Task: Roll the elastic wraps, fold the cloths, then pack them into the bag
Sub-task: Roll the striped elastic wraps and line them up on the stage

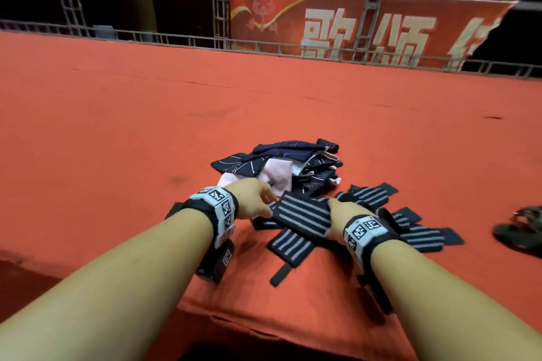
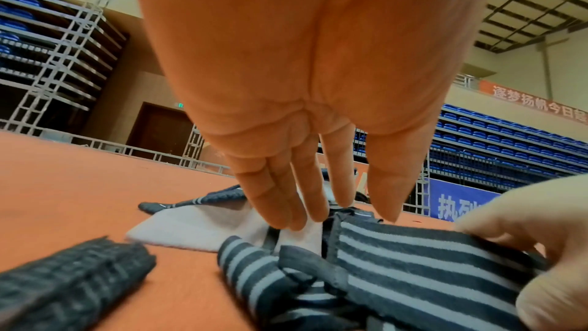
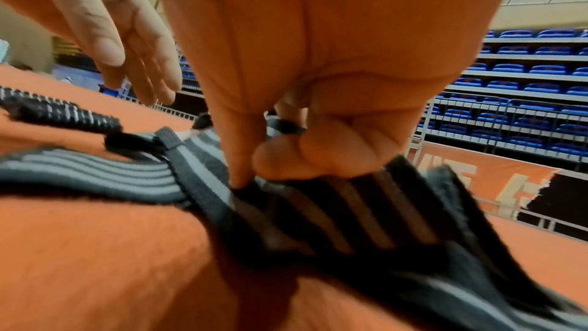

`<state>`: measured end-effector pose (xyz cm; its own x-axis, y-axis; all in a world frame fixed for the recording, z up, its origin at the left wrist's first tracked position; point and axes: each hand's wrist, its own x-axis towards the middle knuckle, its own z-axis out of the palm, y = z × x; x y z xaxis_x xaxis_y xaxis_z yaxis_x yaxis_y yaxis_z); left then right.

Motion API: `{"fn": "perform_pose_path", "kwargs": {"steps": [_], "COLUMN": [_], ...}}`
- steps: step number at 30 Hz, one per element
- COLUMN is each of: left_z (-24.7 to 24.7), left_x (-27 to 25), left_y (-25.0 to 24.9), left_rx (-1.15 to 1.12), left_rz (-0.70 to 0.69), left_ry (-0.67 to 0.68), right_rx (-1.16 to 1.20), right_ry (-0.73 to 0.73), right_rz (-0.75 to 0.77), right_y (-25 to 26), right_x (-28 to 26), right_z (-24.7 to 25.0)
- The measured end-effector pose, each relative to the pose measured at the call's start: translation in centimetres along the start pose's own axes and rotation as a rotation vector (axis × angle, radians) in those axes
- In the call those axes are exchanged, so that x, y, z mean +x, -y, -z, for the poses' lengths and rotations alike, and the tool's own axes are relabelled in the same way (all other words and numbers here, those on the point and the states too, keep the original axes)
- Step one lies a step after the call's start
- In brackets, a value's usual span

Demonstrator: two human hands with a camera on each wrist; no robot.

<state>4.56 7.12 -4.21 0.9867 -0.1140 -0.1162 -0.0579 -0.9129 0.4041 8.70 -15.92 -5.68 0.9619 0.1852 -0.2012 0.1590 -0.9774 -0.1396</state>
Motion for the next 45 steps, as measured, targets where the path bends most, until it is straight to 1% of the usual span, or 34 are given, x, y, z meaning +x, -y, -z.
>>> {"fn": "perform_pose_path", "kwargs": {"steps": [1, 3, 5, 6, 7, 8, 10, 11, 13, 15, 16, 18, 19, 20, 21, 23, 25, 27, 29, 31, 32, 34, 36, 38, 39, 41, 43, 44, 45], "left_z": [-0.2, -0.6, -0.9, -1.0, -1.1, -1.2, -1.4, -1.6, -2.3, -3.3, -3.8, -5.0, -5.6, -6.1, -6.6, -7.4, -7.9, -8.2, -7.9, -6.9, -6.2, -4.8, -3.7, -2.9, -2.6, -2.3, -2.2, -2.2, -2.0], "left_x": [0.3, 0.8, 1.1, 1.3, 1.4, 1.5, 1.8, 1.9, 2.3, 2.7, 3.1, 4.0, 4.5, 5.0, 5.3, 6.0, 6.2, 6.4, 6.6, 6.9, 6.9, 6.9, 6.9, 7.2, 7.4, 7.5, 7.5, 7.5, 7.3], "left_y": [-0.6, -1.6, -2.4, -2.8, -3.2, -3.6, -4.4, -4.8, -5.5, -6.1, -6.4, -6.5, -6.5, -6.6, -6.7, -7.1, -7.5, -7.8, -7.8, -7.6, -7.6, -7.3, -6.9, -6.4, -6.1, -5.9, -6.0, -6.1, -6.4], "left_rx": [0.013, 0.037, 0.042, 0.044, 0.049, 0.056, 0.079, 0.086, 0.098, 0.092, 0.077, 0.056, 0.057, 0.058, 0.054, 0.033, 0.03, 0.076, 0.107, 0.092, 0.057, -0.085, -0.312, -0.541, -0.592, -0.624, -0.618, -0.613, -0.606], "left_rz": [-0.001, 0.007, 0.02, 0.02, 0.023, 0.023, 0.022, 0.024, 0.022, 0.021, 0.023, 0.039, 0.053, 0.073, 0.092, 0.108, 0.115, 0.111, 0.094, 0.053, 0.019, -0.027, -0.03, -0.049, -0.054, -0.067, -0.078, -0.077, -0.077], "left_ry": [0.015, 0.03, 0.031, 0.028, 0.027, 0.028, 0.039, 0.047, 0.062, 0.08, 0.087, 0.099, 0.11, 0.124, 0.132, 0.118, 0.067, -0.006, -0.075, -0.12, -0.146, -0.188, -0.147, -0.055, -0.027, 0.02, 0.043, 0.043, 0.038], "right_rx": [0.076, 0.18, 0.25, 0.384, 0.577, 0.769, 1.065, 1.171, 1.312, 1.324, 1.223, 0.944, 0.851, 0.791, 0.788, 0.775, 0.602, 0.443, 0.388, 0.366, 0.352, 0.299, 0.262, 0.265, 0.274, 0.337, 0.59, 0.795, 0.993], "right_ry": [0.009, -0.048, -0.054, -0.072, -0.097, -0.151, -0.296, -0.36, -0.46, -0.475, -0.478, -0.465, -0.444, -0.365, -0.31, -0.158, -0.053, -0.034, -0.015, -0.013, -0.027, -0.066, -0.096, -0.159, -0.193, -0.262, -0.289, -0.278, -0.23], "right_rz": [-0.002, 0.008, -0.064, -0.102, -0.132, -0.168, -0.231, -0.23, -0.229, -0.21, -0.245, -0.321, -0.318, -0.281, -0.244, -0.215, -0.179, -0.156, -0.15, -0.167, -0.176, -0.199, -0.192, -0.151, -0.117, -0.032, 0.054, 0.072, 0.071], "right_y": [-1.0, -3.5, -5.8, -6.9, -7.7, -8.5, -10.5, -11.3, -13.1, -14.3, -15.2, -17.9, -18.7, -18.6, -17.0, -15.5, -14.8, -14.2, -13.5, -12.7, -12.3, -11.8, -11.2, -10.4, -9.9, -9.1, -8.4, -8.1, -7.7], "right_x": [-0.3, -0.7, -1.3, -1.3, -1.4, -1.4, -1.0, -1.2, -1.1, -1.0, -0.7, 1.1, 1.9, 1.5, 0.0, -0.8, -0.9, -0.8, -0.3, 0.4, 0.7, 1.3, 1.5, 1.6, 1.7, 1.7, 1.7, 1.4, 1.2], "right_z": [0.2, -0.2, -0.8, -0.8, -0.5, 0.3, 2.0, 2.9, 4.6, 5.6, 5.7, 4.5, 3.5, 2.8, 2.7, 1.2, -0.3, -1.5, -2.5, -3.0, -3.2, -3.3, -3.0, -2.4, -2.2, -1.7, -1.1, -0.6, -0.2]}}
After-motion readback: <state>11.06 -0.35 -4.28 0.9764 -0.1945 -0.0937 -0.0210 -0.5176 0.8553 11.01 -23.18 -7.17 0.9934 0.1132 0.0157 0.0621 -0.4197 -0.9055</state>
